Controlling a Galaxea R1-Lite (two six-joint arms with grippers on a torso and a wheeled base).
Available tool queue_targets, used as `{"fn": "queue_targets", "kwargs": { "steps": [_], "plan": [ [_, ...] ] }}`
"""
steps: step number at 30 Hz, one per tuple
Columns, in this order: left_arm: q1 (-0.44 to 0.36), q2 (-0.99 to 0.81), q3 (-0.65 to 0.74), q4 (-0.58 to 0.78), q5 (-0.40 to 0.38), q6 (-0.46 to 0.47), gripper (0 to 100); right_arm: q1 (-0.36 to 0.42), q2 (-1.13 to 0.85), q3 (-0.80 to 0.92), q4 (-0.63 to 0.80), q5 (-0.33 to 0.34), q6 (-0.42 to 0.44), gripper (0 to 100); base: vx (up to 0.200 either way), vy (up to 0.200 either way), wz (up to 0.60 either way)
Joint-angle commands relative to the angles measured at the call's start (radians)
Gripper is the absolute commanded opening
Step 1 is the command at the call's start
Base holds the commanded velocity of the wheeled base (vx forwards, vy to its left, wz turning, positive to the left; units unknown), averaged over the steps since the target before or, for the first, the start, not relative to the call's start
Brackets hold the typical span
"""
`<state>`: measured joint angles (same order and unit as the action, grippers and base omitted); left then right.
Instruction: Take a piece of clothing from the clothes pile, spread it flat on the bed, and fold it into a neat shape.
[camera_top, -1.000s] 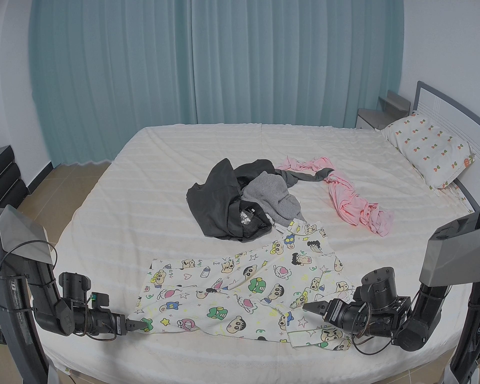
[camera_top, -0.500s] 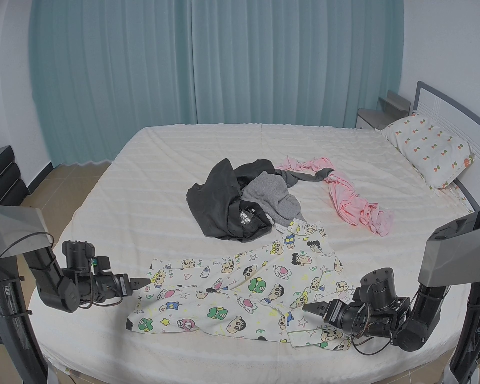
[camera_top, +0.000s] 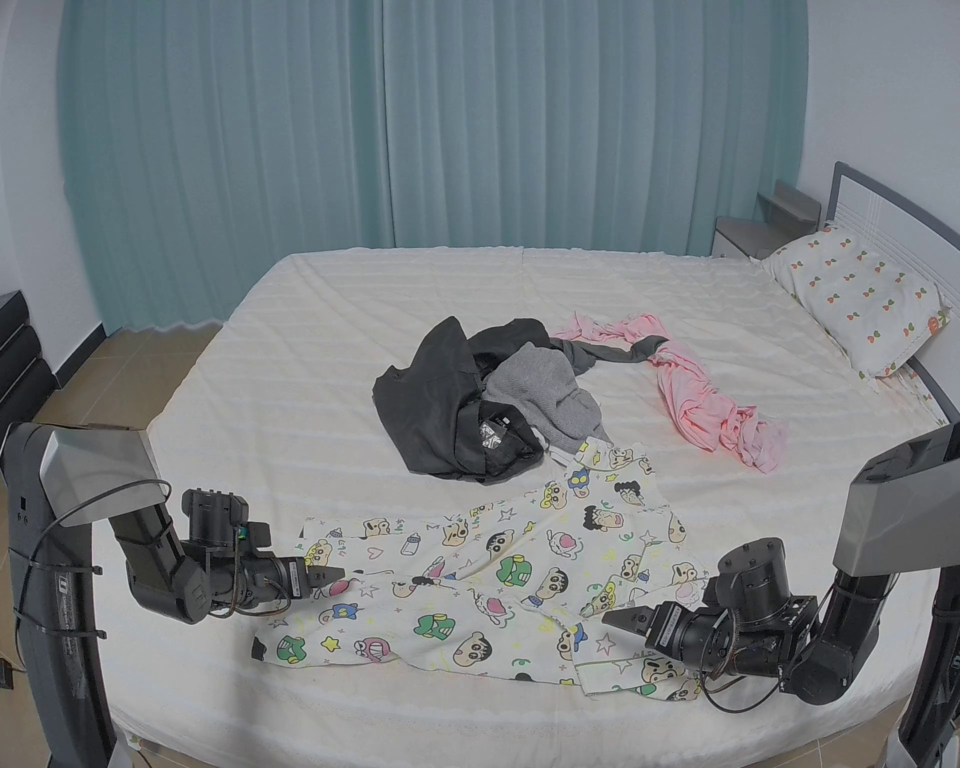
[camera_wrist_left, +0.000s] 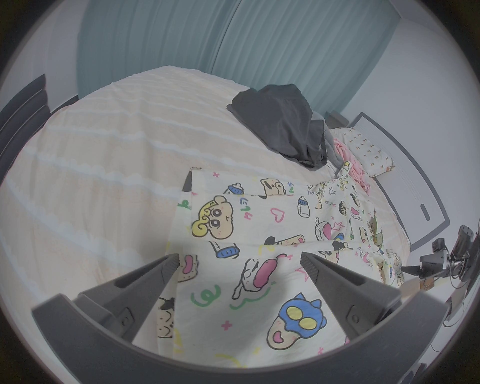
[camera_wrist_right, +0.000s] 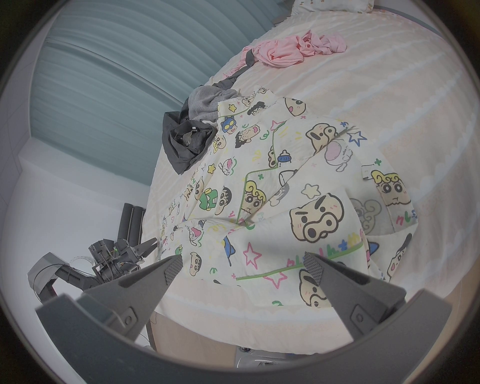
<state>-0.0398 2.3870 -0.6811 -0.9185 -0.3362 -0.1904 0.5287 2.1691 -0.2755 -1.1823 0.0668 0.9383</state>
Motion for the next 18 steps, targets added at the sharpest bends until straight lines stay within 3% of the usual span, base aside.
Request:
{"fn": "queue_targets", "kwargs": {
  "steps": [1,9,10,18],
  "plan": [
    [0.000,0.023,-0.003,0.000,0.000,0.000,100,0.000,0.001,0.001,0.000,0.001,0.000,100,0.000,0.000,0.00],
    [0.005,0.040,-0.006,-0.006,-0.011,-0.007,100,0.000,0.001,0.001,0.000,0.001,0.000,100,0.000,0.000,0.00],
    [0.005,0.041,-0.012,-0.006,-0.012,-0.011,0,0.000,0.001,-0.001,0.000,0.001,0.000,100,0.000,0.000,0.00],
    [0.021,0.032,0.008,-0.006,-0.012,-0.009,0,-0.003,0.028,-0.002,-0.011,-0.001,0.000,100,0.000,0.000,0.00]
  ]
}}
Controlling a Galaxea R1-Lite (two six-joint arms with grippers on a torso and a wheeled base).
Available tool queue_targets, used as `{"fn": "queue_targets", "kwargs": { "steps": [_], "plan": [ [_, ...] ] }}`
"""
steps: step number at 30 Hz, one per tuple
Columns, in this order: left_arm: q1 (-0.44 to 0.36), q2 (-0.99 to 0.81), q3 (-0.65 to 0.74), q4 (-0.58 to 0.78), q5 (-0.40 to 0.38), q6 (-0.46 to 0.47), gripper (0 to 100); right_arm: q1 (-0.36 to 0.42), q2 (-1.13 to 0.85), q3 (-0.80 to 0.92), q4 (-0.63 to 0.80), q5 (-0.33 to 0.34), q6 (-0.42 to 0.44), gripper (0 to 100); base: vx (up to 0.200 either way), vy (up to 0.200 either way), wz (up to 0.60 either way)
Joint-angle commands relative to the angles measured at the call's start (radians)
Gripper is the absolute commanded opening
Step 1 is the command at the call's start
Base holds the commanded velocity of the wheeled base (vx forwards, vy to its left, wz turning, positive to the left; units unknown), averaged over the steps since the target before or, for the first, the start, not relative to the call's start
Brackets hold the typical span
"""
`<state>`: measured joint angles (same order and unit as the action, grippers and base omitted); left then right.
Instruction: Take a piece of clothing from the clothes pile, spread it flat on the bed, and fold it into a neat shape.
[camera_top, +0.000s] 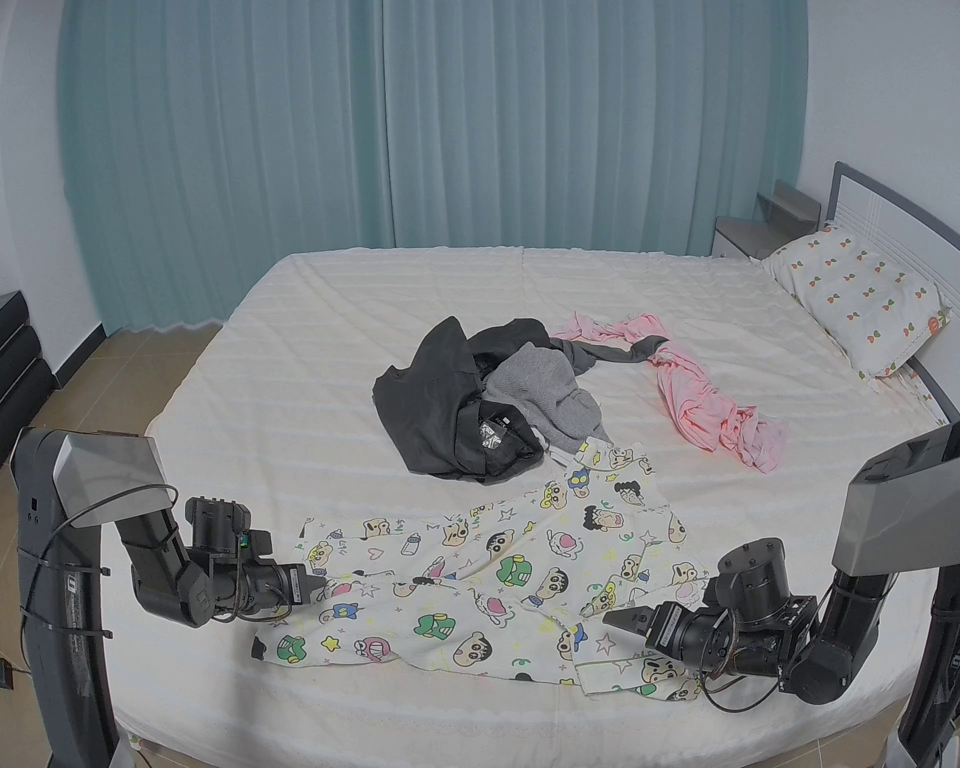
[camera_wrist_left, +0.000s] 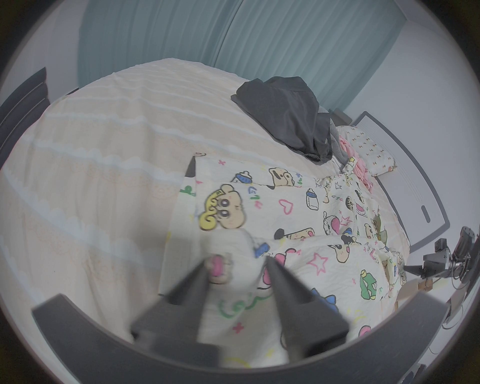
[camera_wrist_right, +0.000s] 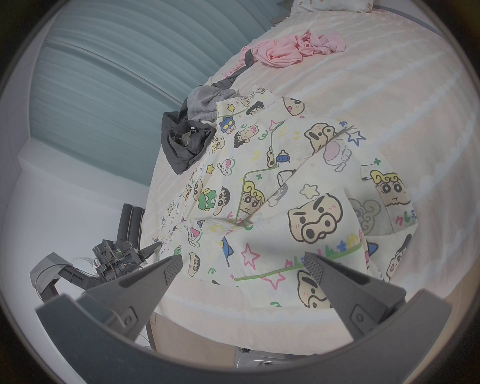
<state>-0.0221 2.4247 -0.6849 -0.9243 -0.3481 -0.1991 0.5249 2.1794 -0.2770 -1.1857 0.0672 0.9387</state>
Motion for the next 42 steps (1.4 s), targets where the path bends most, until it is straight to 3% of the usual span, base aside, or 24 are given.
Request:
{"fn": "queue_targets", "kwargs": {
  "steps": [1,7,20,21,42],
  "plan": [
    [0.007,-0.012,0.021,-0.001,0.000,0.001,0,0.001,0.023,0.001,-0.025,-0.001,0.000,100,0.000,0.000,0.00],
    [0.013,-0.081,0.057,-0.002,0.001,0.009,0,0.001,0.059,0.032,-0.135,-0.001,-0.001,100,0.000,0.000,0.00],
    [0.013,-0.096,0.047,-0.021,0.014,0.007,0,0.003,0.056,0.035,-0.147,-0.003,-0.001,100,0.000,0.000,0.00],
    [0.013,-0.090,0.042,-0.022,0.014,0.006,100,0.003,0.056,0.038,-0.147,-0.003,-0.001,100,0.000,0.000,0.00],
    [0.002,-0.003,0.005,-0.090,-0.011,0.009,100,0.004,0.057,0.042,-0.147,-0.003,-0.001,100,0.000,0.000,0.00]
  ]
}}
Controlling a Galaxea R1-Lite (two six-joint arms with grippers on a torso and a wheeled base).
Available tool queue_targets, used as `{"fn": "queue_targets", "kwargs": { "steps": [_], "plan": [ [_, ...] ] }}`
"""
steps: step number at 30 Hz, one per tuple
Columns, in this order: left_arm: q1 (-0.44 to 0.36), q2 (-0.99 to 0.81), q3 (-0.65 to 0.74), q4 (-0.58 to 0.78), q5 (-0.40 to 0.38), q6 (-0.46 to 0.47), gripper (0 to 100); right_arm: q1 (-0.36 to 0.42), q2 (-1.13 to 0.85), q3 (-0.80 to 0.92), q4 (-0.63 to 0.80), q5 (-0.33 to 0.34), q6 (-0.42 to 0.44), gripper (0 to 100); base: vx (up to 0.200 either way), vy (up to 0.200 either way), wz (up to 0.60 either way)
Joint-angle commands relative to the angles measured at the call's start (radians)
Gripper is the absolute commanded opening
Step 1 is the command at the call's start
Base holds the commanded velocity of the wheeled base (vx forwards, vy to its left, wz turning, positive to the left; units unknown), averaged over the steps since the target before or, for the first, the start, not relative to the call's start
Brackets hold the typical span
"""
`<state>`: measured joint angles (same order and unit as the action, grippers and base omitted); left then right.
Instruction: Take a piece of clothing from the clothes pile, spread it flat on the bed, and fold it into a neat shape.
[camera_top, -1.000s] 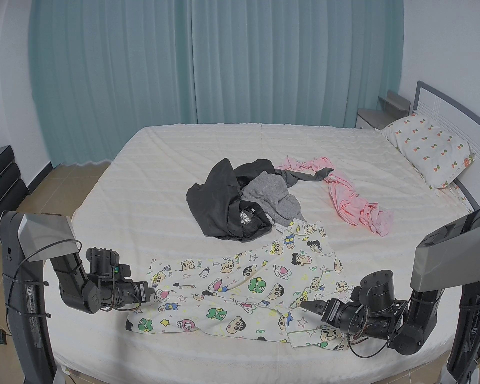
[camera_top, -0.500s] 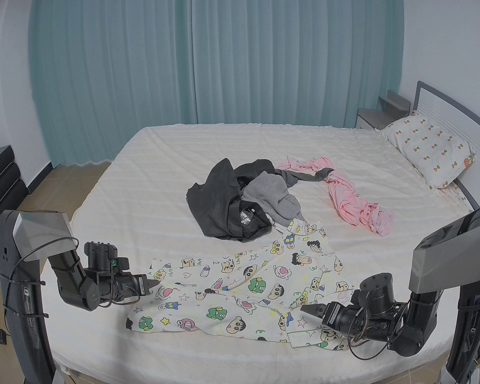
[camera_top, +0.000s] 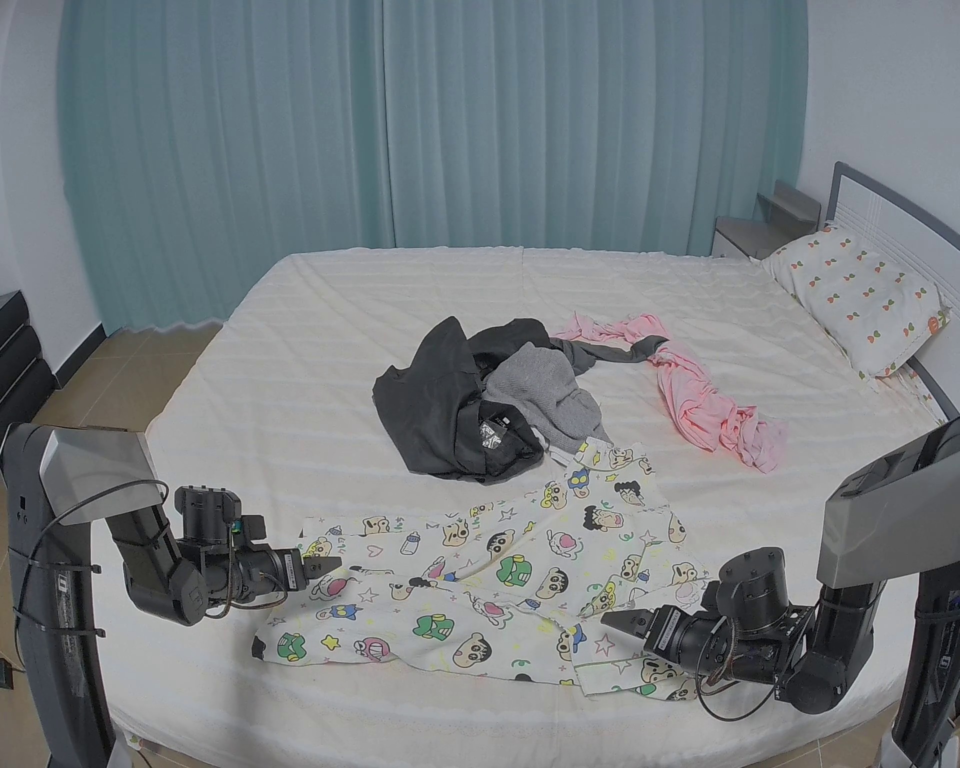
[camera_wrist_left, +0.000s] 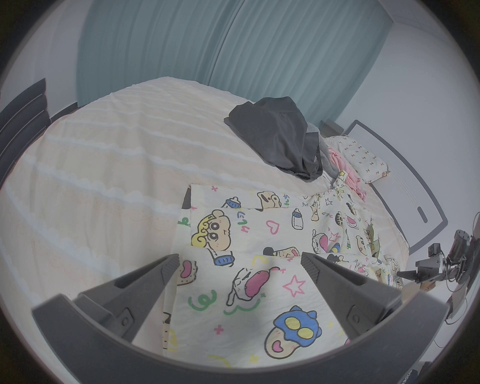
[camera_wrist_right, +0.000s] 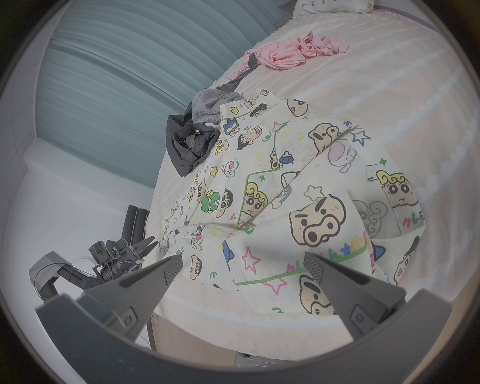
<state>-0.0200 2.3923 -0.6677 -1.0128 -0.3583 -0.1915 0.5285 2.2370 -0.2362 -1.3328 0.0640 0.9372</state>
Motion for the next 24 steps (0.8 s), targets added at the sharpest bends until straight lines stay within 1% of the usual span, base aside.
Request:
{"fn": "queue_targets", "kwargs": {
  "steps": [1,5,6,18,24],
  "plan": [
    [0.000,0.031,-0.015,-0.001,-0.001,0.001,100,0.001,0.000,0.000,0.000,0.000,0.000,100,0.000,0.000,0.00],
    [-0.003,0.031,-0.015,-0.001,-0.002,0.001,100,0.001,0.001,0.000,0.000,0.002,0.000,100,0.000,0.000,0.00],
    [-0.003,0.031,-0.013,-0.001,-0.002,0.001,0,0.001,0.001,0.000,0.000,0.002,0.000,100,0.000,0.000,0.00],
    [0.005,0.022,-0.006,-0.003,-0.001,0.000,0,0.001,0.003,0.000,0.000,0.002,0.000,100,0.000,0.000,0.00],
    [0.006,-0.059,0.030,-0.003,0.001,0.000,0,-0.001,0.000,0.000,-0.002,0.002,0.000,100,0.000,0.000,0.00]
  ]
}}
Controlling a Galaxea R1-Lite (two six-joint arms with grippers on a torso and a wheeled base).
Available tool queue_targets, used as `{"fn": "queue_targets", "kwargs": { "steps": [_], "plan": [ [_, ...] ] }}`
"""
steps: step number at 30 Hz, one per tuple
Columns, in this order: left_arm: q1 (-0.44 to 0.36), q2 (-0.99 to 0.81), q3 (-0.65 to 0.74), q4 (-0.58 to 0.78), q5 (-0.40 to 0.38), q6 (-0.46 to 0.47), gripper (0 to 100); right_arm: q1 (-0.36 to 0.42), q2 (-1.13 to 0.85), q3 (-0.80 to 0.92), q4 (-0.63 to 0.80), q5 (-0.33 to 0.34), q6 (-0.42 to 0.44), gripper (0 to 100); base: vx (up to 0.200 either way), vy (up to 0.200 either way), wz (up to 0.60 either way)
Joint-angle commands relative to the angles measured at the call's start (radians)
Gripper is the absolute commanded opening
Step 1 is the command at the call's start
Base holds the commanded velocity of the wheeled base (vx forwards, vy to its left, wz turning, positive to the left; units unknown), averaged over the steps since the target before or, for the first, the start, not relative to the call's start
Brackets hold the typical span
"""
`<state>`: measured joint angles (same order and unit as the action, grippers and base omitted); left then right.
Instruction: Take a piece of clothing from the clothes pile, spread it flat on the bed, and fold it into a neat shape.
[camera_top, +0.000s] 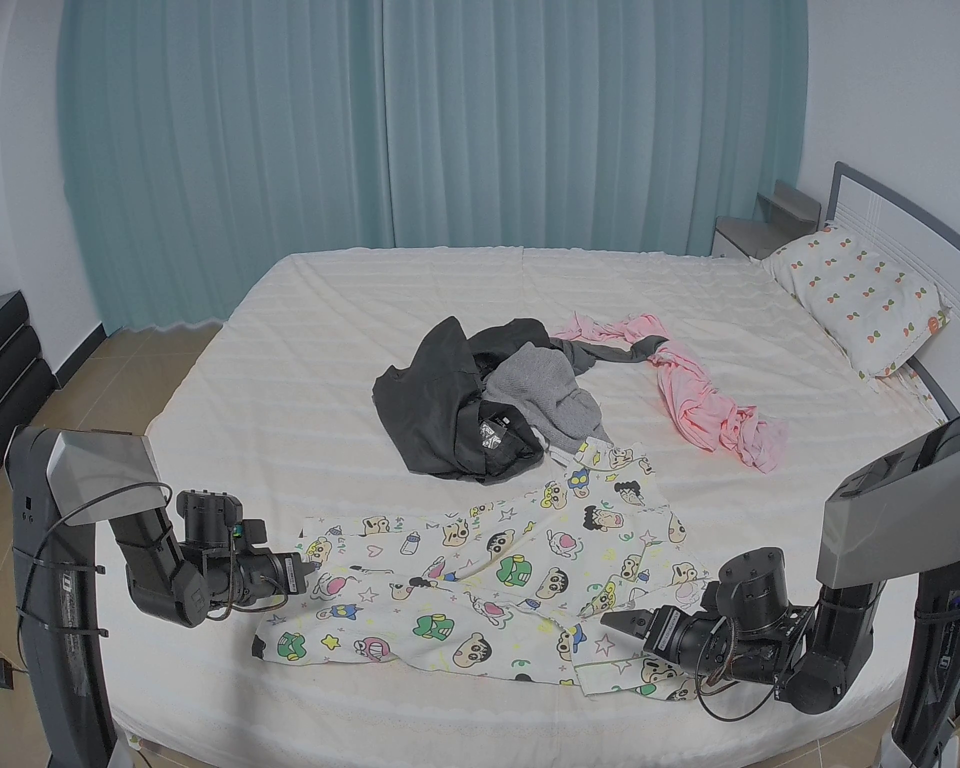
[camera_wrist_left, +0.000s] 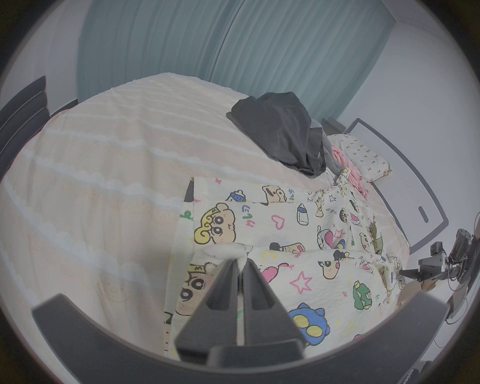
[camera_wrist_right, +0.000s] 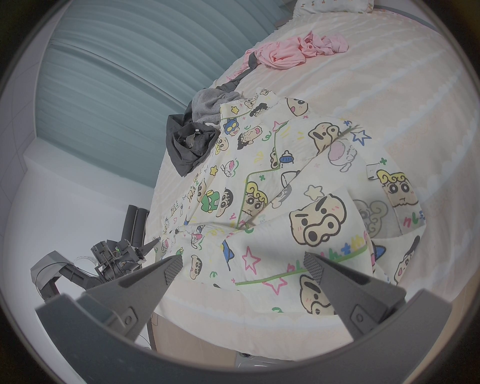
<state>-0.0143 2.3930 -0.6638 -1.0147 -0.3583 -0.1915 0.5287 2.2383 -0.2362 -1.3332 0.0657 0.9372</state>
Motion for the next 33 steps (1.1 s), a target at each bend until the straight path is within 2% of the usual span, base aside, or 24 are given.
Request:
{"fn": "queue_targets", "kwargs": {
  "steps": [1,15,21,27,30,31,33],
  "plan": [
    [0.000,-0.090,0.047,-0.001,0.001,0.000,0,-0.001,-0.002,0.000,-0.001,-0.001,0.000,100,0.000,0.000,0.00],
    [0.002,-0.443,0.286,0.004,0.001,0.000,0,-0.024,-0.008,0.000,-0.054,-0.007,0.002,100,0.000,0.000,0.00],
    [0.000,-0.506,0.359,-0.001,-0.001,0.001,0,-0.079,-0.043,0.000,-0.055,-0.017,-0.035,100,0.000,0.000,0.00],
    [0.000,-0.537,0.380,-0.001,-0.002,-0.002,0,-0.205,-0.014,0.020,-0.087,0.009,-0.245,100,0.000,0.000,0.00],
    [0.000,-0.535,0.383,-0.001,-0.002,-0.002,0,-0.254,0.044,0.023,-0.110,0.068,-0.337,100,0.000,0.000,0.00],
    [0.000,-0.535,0.383,-0.001,-0.002,-0.002,0,-0.254,0.044,0.023,-0.110,0.068,-0.337,100,0.000,0.000,0.00],
    [0.000,-0.528,0.382,-0.001,-0.002,-0.005,0,-0.291,0.113,0.021,-0.119,0.147,-0.414,100,0.000,0.000,0.00]
  ]
}}
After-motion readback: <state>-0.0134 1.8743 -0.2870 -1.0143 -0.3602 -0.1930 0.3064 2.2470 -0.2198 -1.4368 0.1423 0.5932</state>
